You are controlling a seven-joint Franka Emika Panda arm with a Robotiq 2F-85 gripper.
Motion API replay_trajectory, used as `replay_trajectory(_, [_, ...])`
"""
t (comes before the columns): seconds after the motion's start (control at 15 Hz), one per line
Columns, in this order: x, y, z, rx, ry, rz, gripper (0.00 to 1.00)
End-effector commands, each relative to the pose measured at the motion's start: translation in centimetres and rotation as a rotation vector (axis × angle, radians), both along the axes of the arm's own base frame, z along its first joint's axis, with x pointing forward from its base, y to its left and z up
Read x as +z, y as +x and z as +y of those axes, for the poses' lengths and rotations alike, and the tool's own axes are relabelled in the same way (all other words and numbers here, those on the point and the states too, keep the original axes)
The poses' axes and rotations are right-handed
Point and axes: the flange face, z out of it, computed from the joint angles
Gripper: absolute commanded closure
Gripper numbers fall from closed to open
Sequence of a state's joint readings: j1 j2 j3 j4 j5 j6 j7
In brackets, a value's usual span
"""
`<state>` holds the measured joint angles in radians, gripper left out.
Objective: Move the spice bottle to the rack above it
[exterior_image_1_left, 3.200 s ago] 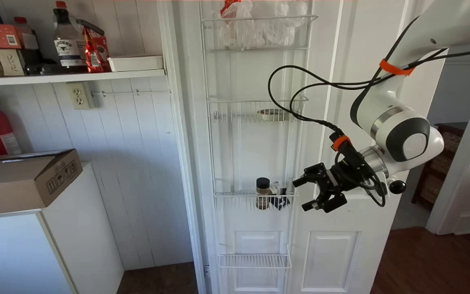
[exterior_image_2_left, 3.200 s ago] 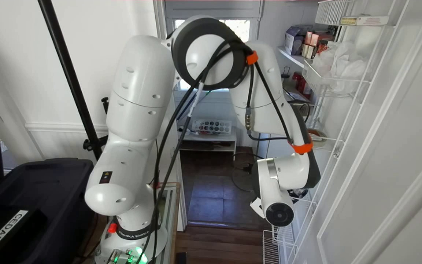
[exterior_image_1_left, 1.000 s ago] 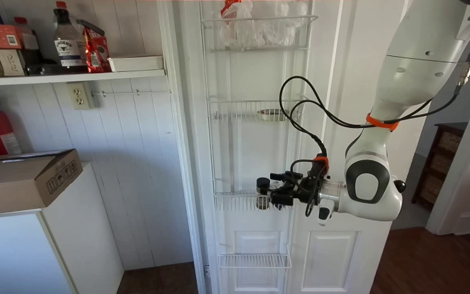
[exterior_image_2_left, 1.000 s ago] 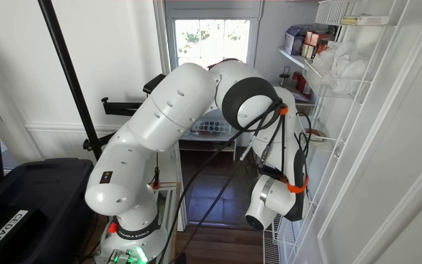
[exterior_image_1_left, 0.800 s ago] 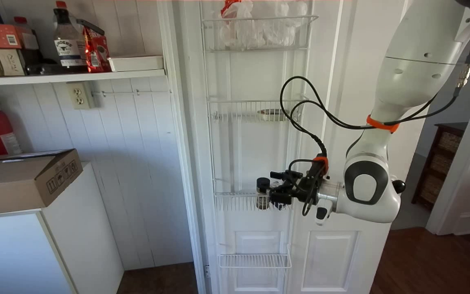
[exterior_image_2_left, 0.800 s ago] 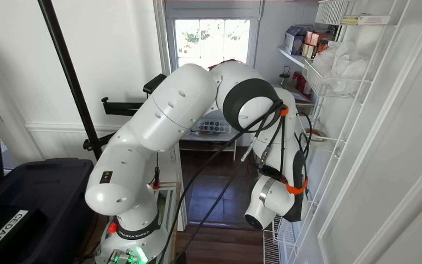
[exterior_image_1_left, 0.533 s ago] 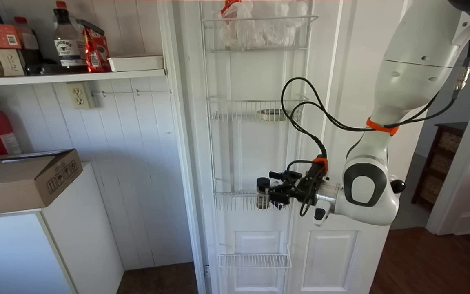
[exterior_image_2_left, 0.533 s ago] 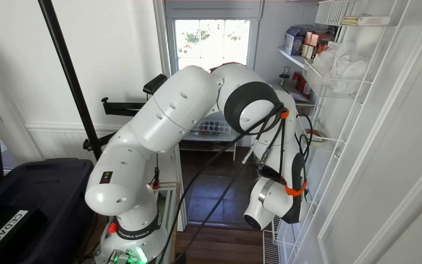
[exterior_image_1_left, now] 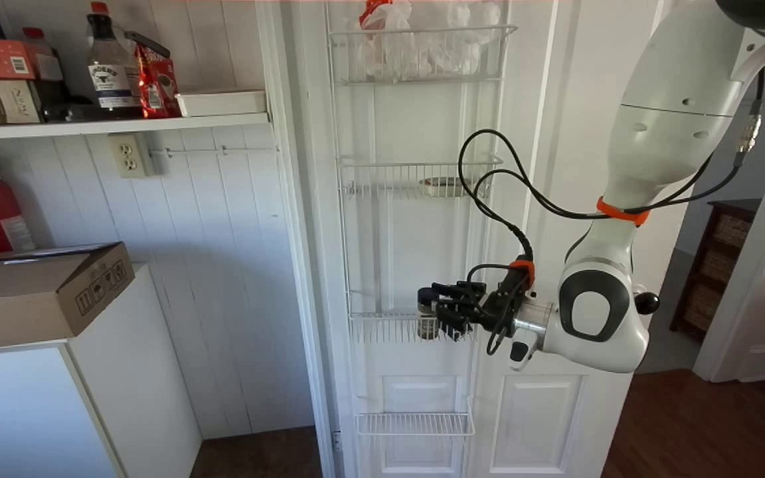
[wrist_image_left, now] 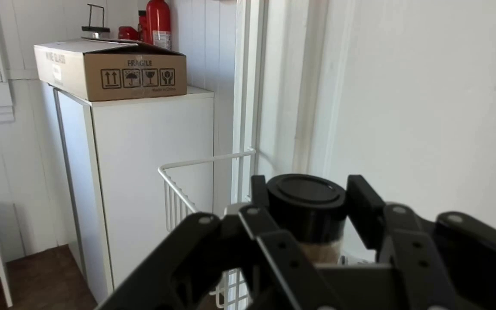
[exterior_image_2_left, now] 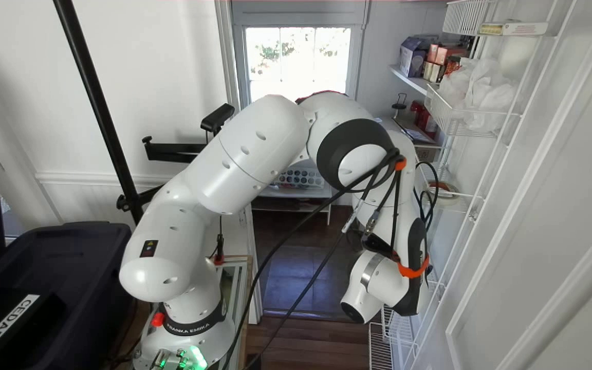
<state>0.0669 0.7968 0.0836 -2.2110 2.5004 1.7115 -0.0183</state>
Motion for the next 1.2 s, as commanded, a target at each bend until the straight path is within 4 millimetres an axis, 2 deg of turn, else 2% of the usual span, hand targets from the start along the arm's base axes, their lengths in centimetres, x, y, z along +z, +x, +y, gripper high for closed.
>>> replay_trajectory(0.0, [-0.6, 0.2, 0.0, -0.025, -0.003, 0.0, 0.76])
replay_trajectory(0.27, [0.8, 0.2, -1.0, 0.028, 0.0, -0.014, 0.76])
replay_trajectory(0.67, [4.3, -0.4, -3.5, 0.213, 0.063, -0.074, 0.76])
replay_trajectory(1.13, [7.7, -1.3, -7.0, 0.403, -0.032, -0.074, 0.76])
